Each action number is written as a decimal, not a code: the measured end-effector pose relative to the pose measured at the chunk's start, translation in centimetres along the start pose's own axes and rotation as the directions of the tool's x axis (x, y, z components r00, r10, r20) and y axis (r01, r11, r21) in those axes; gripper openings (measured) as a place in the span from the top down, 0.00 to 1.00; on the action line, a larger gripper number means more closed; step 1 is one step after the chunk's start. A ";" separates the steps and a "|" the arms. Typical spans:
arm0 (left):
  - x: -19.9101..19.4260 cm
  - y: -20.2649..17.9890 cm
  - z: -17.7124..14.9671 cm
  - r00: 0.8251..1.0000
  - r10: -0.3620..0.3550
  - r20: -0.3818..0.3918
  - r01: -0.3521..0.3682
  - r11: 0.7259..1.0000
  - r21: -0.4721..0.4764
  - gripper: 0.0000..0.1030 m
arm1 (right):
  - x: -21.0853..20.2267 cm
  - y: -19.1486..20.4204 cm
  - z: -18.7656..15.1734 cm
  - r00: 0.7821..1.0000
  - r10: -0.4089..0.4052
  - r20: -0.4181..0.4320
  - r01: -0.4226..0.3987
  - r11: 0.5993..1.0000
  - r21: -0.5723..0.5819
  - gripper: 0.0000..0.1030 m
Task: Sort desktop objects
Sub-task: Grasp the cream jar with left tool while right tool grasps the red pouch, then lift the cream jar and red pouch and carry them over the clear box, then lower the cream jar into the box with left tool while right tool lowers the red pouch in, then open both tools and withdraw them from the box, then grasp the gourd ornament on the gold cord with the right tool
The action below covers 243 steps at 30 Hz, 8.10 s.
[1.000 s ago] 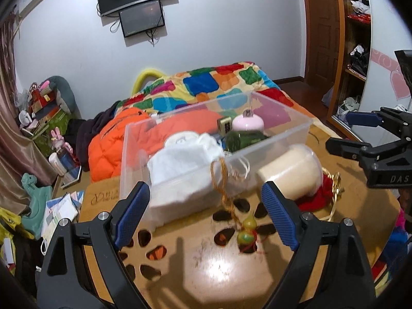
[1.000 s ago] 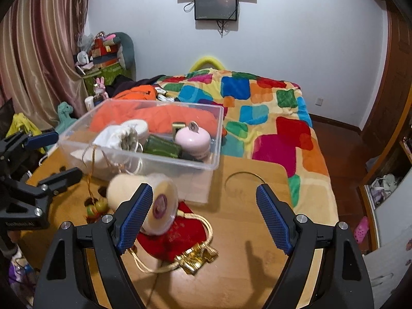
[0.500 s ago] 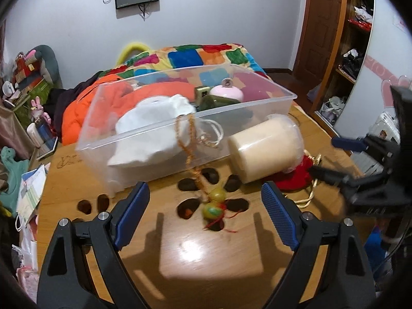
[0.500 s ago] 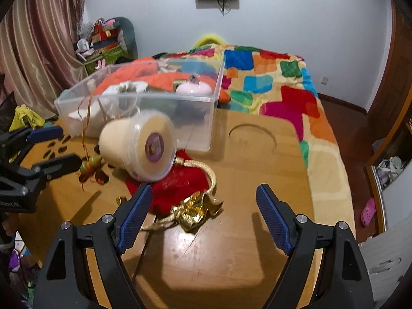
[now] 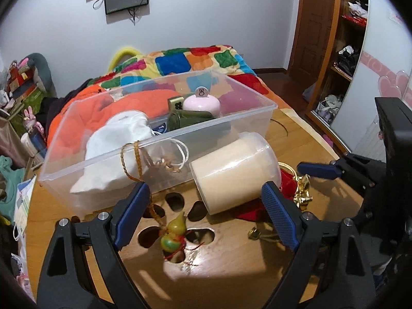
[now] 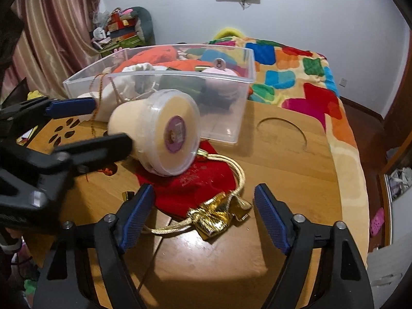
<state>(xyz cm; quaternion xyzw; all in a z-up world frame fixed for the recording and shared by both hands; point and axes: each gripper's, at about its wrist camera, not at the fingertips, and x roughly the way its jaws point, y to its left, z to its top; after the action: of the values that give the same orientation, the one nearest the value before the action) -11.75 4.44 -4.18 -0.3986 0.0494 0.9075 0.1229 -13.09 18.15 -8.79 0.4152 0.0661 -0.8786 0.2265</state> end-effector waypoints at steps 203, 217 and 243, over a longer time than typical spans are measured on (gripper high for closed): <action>-4.5 10.9 7.1 0.977 0.178 0.120 -0.172 0.984 -0.054 0.13 | -3.5 4.7 10.3 0.969 -0.087 0.232 0.110 0.990 -0.090 0.36; -6.4 10.8 1.1 0.971 0.211 0.114 -0.207 0.977 -0.044 0.09 | -1.9 8.2 5.8 0.988 -0.008 0.154 0.027 0.992 -0.120 0.36; -4.6 12.3 -5.0 0.990 0.133 0.051 -0.128 0.987 -0.102 0.09 | 3.6 10.9 4.2 0.996 0.053 -0.073 -0.064 0.986 -0.156 0.58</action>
<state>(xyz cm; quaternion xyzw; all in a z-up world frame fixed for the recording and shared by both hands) -8.47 -9.21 -4.29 -0.3739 0.0272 0.9260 0.0449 -13.05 5.91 -8.05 0.4275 0.1309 -0.8489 0.2819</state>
